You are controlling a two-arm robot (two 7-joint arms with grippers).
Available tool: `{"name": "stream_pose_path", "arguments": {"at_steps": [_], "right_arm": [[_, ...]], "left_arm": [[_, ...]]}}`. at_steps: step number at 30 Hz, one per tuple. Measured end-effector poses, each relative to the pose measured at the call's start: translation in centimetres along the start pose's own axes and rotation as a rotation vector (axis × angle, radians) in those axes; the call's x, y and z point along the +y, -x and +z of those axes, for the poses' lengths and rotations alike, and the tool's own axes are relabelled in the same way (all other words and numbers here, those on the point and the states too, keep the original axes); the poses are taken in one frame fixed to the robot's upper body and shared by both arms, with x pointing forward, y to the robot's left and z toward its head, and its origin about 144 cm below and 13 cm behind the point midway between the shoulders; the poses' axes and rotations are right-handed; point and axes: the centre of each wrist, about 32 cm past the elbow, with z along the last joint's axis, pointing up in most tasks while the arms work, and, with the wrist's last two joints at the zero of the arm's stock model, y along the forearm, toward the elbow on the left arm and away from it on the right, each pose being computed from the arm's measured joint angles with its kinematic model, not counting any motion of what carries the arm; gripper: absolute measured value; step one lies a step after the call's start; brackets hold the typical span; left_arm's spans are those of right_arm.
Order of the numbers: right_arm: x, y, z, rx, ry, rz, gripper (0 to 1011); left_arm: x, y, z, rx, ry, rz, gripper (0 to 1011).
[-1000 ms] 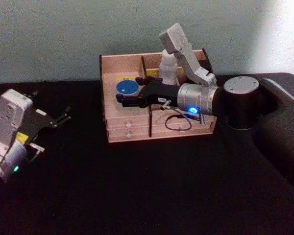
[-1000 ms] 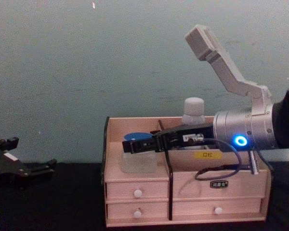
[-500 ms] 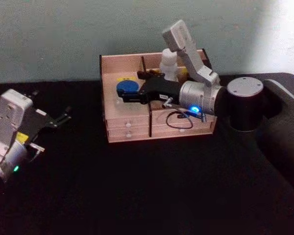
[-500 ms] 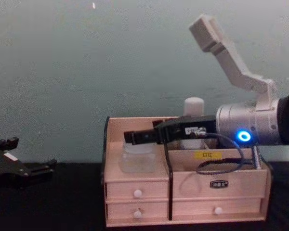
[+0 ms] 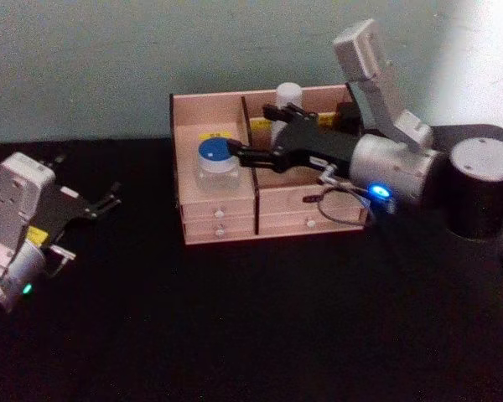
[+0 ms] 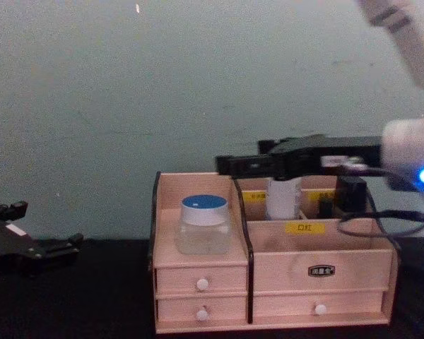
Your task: Pick up the facial cleanser and watermelon frost from the table and place them into the tiered storage box.
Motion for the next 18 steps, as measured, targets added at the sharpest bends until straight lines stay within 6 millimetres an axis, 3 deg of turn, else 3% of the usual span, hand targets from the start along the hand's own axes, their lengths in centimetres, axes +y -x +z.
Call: {"name": "stream_pose_path", "arguments": {"at_steps": [1, 11, 18], "right_arm": [[0.0, 0.0, 0.0, 0.0, 0.0, 0.0, 1003], [-7.0, -0.6, -1.2, 0.018, 0.009, -0.035, 1002], [-10.9, -1.0, -2.3, 0.065, 0.04, -0.164, 1002]], "left_arm": [[0.0, 0.0, 0.0, 0.0, 0.0, 0.0, 1001], [0.0, 0.0, 0.0, 0.0, 0.0, 0.0, 1001], [0.0, 0.0, 0.0, 0.0, 0.0, 0.0, 1001]]}}
